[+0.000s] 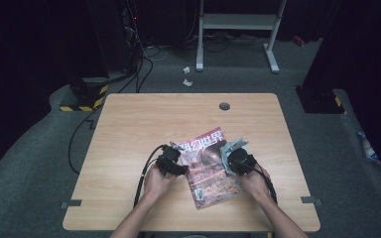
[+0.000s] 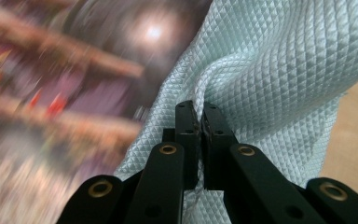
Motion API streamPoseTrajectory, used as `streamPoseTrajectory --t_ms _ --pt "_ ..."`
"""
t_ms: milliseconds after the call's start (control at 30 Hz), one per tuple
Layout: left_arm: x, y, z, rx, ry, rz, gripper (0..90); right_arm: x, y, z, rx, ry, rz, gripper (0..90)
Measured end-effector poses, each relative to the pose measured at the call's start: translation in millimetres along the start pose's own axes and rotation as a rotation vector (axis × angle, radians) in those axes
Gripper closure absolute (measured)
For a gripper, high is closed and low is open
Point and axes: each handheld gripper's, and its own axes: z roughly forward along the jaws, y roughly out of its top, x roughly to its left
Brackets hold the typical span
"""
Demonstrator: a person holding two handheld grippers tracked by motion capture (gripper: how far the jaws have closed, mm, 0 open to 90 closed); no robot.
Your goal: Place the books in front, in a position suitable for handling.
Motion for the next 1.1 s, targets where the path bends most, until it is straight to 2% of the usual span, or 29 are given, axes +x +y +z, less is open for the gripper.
streamPoseTrajectory --t_ms 67,100,167,200,367,400,467,567,633,700,767,800,867,900,933,967,1033,1067,1100 --pt "9.3 4.5 3.5 0.0 0.002 -0.027 46.6 -0.9 11.0 7.1 -0.003 -0.005 0.013 87.0" --pt "12.9 5.5 5.5 -0.014 -0.004 -0.054 46.9 0.2 14.4 9.2 -0.001 -0.003 0.013 87.0" --pt "17.1 5.4 8.0 -0.022 -0.034 -0.086 46.5 8.9 21.6 13.0 0.003 0.005 -0.012 87.2" --pt "18.4 5.1 8.1 -0.025 -0.036 -0.084 45.8 15.5 23.6 13.7 0.0 0.016 -0.024 87.2" --pt "17.6 4.5 8.2 -0.027 -0.028 -0.076 45.3 60.4 32.5 13.7 -0.036 0.133 -0.125 87.3" --pt "17.7 4.3 8.2 -0.028 -0.025 -0.073 45.4 74.8 35.0 13.4 -0.045 0.163 -0.158 87.3" --pt "17.9 3.5 8.1 -0.032 -0.026 -0.069 45.4 96.3 38.4 12.4 -0.057 0.194 -0.21 87.2" --pt "18.0 2.5 8.1 -0.041 -0.026 -0.066 45.4 112.3 40.6 12.1 -0.076 0.212 -0.255 87.1" --pt "18.1 1.7 8.0 -0.045 -0.03 -0.064 45.6 108.1 40.0 12.7 -0.077 0.237 -0.243 86.9" --pt "18.3 0.7 8.3 -0.055 -0.035 -0.062 45.9 99.6 38.5 12.6 -0.067 0.233 -0.22 86.9" --pt "18.0 -0.4 8.3 -0.064 -0.031 -0.062 46.1 84.2 33.5 11.3 -0.055 0.145 -0.222 86.9" --pt "17.5 -0.9 8.7 -0.072 -0.035 -0.067 46.2 68.3 28.7 10.6 -0.044 0.109 -0.184 86.8" --pt "18.0 -0.7 8.8 -0.074 -0.036 -0.063 46.6 39.2 20.5 10.0 -0.034 0.068 -0.108 86.8" --pt "17.9 -0.6 8.8 -0.073 -0.037 -0.062 47.1 18.1 14.2 8.8 -0.024 0.037 -0.05 86.9" --pt "18.0 -0.6 8.7 -0.072 -0.038 -0.06 47.5 3.5 9.4 7.5 -0.016 0.021 0.001 86.9" --pt "17.9 -0.7 8.7 -0.073 -0.038 -0.06 47.7 -8.8 5.2 6.0 -0.012 0.007 0.029 86.9" --pt "18.0 -0.7 8.6 -0.072 -0.039 -0.06 48.1 -19.1 0.5 3.8 -0.011 -0.001 0.062 86.8" --pt "18.0 -0.7 8.6 -0.072 -0.039 -0.06 48.1 -17.9 -0.2 3.8 -0.01 -0.012 0.055 86.9" --pt "18.0 -0.7 8.6 -0.072 -0.039 -0.061 48.1 -12.8 1.3 4.7 -0.003 -0.041 0.027 86.8"
